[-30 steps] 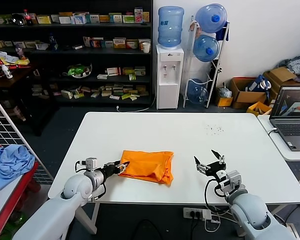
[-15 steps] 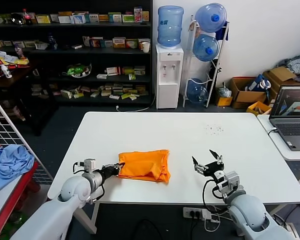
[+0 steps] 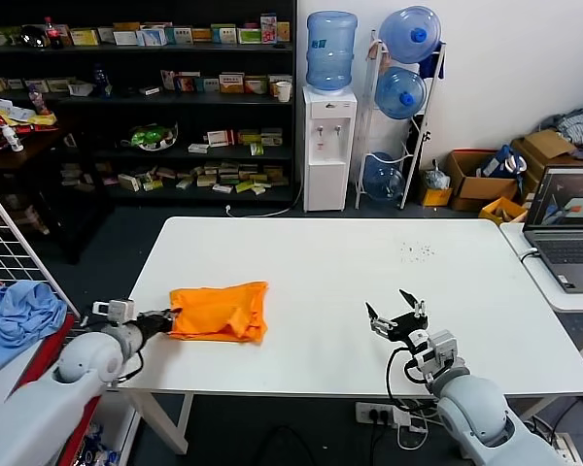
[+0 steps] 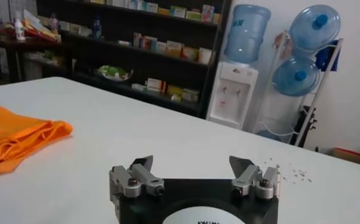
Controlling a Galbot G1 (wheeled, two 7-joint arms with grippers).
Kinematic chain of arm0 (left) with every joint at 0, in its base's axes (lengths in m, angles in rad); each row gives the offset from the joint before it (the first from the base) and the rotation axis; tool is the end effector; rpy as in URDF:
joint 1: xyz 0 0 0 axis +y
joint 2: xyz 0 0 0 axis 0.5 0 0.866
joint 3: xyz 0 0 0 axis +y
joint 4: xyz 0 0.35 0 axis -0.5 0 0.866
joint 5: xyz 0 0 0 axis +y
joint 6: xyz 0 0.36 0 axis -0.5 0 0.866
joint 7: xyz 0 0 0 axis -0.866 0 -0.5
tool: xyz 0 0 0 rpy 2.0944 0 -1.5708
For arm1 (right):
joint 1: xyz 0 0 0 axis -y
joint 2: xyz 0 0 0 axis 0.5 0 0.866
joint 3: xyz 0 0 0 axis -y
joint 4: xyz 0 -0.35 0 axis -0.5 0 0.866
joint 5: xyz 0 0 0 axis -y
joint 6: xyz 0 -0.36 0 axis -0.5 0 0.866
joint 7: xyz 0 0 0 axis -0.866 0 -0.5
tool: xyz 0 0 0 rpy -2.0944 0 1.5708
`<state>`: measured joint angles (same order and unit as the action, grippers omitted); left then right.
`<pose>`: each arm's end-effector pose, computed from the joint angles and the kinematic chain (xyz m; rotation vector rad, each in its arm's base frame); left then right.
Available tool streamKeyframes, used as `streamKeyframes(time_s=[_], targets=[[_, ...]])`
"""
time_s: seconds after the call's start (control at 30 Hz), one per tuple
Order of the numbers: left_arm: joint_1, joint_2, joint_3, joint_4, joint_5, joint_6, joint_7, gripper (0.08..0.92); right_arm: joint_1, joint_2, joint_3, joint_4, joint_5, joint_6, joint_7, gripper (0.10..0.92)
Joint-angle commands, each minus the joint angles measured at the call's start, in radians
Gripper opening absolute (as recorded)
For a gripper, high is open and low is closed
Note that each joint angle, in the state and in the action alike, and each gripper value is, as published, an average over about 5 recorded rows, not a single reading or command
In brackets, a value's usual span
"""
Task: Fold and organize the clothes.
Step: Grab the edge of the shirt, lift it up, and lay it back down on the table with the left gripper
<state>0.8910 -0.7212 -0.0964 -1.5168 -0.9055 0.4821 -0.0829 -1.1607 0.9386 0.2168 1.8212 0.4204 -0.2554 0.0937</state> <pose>0.3785 0.1791 -0.3006 -0.2016 -2.4489 -0.0771 0.2995 -0.0691 -0.3085 0.4067 -2.8063 0.3027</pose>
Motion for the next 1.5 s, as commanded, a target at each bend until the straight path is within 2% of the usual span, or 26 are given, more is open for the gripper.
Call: streamKeyframes(time_s=[0.03, 0.37, 0.57, 0.73, 0.93, 1.27, 1.5], targets=[[-0.030, 0.204, -0.025, 0.108, 0.175, -0.016, 0.012, 0.157, 0.009, 0.007, -0.017, -0.002, 0.000, -0.001, 0.003, 0.823], [-0.095, 0.378, -0.002, 0.202, 0.269, -0.035, 0.073, 0.157, 0.028, 0.025, -0.044, -0.012, -0.002, 0.003, 0.013, 0.823], [-0.094, 0.454, 0.007, 0.165, 0.315, -0.048, 0.086, 0.157, 0.028, 0.046, -0.050, -0.023, -0.006, 0.007, 0.032, 0.823], [-0.106, 0.478, 0.019, 0.116, 0.291, -0.042, 0.076, 0.157, 0.029, 0.058, -0.048, -0.027, -0.007, 0.008, 0.040, 0.823], [-0.088, 0.436, 0.020, 0.006, 0.214, -0.008, 0.029, 0.157, 0.014, 0.070, -0.041, -0.023, -0.017, 0.010, 0.043, 0.823], [-0.054, 0.238, 0.018, -0.147, 0.129, 0.050, -0.090, 0.157, -0.014, 0.064, -0.018, 0.003, -0.037, 0.002, 0.053, 0.823], [-0.042, 0.191, 0.013, -0.263, 0.023, 0.089, -0.167, 0.157, -0.035, 0.071, -0.002, 0.001, -0.055, 0.007, 0.054, 0.823]])
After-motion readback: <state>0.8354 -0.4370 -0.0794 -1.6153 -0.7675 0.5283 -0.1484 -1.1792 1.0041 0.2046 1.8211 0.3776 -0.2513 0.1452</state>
